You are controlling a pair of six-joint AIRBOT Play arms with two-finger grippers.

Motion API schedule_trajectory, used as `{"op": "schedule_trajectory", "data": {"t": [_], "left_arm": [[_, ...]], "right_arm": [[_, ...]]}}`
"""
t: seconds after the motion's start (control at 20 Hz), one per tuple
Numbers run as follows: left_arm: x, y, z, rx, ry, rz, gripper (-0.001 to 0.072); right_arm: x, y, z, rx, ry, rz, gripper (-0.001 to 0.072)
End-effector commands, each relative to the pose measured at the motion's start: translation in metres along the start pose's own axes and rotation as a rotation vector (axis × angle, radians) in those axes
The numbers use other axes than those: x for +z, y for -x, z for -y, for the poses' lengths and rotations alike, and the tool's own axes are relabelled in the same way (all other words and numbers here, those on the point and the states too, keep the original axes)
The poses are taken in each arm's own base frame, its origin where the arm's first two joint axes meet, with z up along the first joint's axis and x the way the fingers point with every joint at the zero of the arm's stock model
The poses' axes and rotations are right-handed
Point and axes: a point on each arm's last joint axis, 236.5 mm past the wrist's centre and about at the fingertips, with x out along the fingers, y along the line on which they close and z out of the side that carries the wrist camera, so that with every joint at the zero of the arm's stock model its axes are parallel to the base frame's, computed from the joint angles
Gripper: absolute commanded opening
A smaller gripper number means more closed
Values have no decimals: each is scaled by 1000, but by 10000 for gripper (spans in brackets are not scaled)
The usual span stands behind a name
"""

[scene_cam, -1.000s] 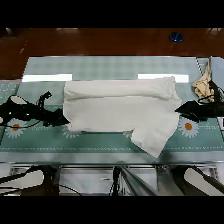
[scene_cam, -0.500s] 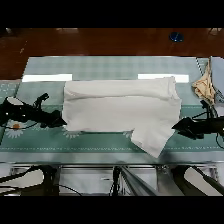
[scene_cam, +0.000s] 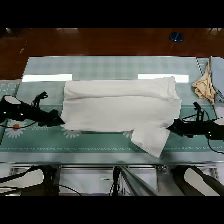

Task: Fold the shirts.

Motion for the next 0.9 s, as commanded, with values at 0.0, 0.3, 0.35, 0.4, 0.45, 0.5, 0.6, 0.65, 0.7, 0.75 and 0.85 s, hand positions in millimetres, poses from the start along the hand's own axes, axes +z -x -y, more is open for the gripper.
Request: {"op": "schedule_trajectory", "data": {"t": [0.0, 0.3, 0.35, 0.4, 0.45, 0.5, 0.6, 0.65, 0.7, 0.75, 0.85], "left_arm": [[26, 44, 39, -96, -86, 116, 21], [67, 112, 97, -119, -226, 382, 20], [72, 108, 99, -112, -231, 389, 20], [78, 103, 99, -103, -233, 400, 20], [88, 99, 98, -96, -227, 420, 20], [97, 97, 98, -106, -210, 444, 20], [116, 98, 102, -151, -173, 480, 20], [125, 97, 104, -161, -174, 473, 20], [132, 96, 105, -166, -182, 463, 20], [142, 94, 107, -168, -189, 457, 20], [162, 91, 110, -173, -190, 449, 21]], "right_arm": [[32, 39, -43, 68, 110, 115, 24], [112, 131, -99, 85, 247, 478, 23], [119, 131, -103, 110, 231, 489, 23], [126, 129, -103, 120, 225, 502, 23], [136, 126, -99, 119, 208, 521, 23], [145, 125, -96, 123, 184, 538, 23], [162, 121, -99, 162, 166, 548, 23], [170, 119, -103, 181, 163, 544, 23], [178, 115, -104, 173, 175, 537, 23], [188, 110, -107, 169, 186, 532, 22], [208, 96, -116, 165, 200, 529, 23]]}}
